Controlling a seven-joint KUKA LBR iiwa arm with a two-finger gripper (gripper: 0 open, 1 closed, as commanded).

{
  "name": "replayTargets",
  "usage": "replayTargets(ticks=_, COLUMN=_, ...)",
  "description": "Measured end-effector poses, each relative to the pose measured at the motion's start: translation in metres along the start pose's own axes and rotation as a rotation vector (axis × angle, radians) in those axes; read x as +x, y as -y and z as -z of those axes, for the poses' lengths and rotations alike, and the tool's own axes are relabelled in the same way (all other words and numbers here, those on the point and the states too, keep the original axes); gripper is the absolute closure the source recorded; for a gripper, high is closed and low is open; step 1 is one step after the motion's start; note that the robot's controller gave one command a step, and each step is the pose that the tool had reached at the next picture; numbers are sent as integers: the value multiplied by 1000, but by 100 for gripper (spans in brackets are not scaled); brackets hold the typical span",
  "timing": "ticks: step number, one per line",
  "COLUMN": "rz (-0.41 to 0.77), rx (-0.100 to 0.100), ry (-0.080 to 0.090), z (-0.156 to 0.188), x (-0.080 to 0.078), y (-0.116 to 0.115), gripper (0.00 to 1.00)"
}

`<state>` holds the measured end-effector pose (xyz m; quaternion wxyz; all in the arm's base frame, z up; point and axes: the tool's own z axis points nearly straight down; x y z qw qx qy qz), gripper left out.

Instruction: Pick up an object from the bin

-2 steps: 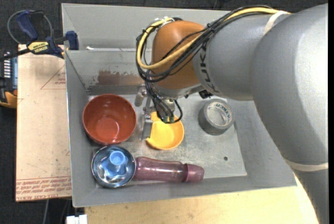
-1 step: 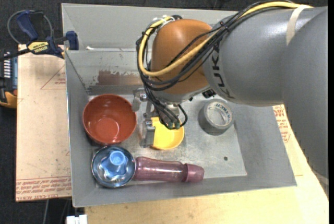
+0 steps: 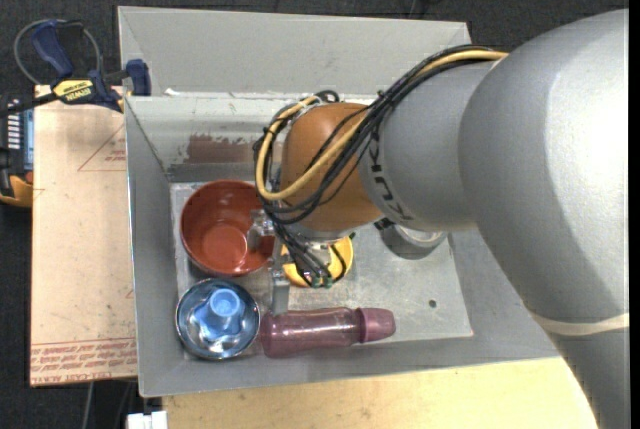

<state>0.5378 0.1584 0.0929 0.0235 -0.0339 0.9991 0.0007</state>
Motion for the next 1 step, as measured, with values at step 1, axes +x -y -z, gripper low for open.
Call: replayTargets(ticks=1, rz=184, rx=-4, ry=12, z=51, x=56, y=-7, gripper=0)
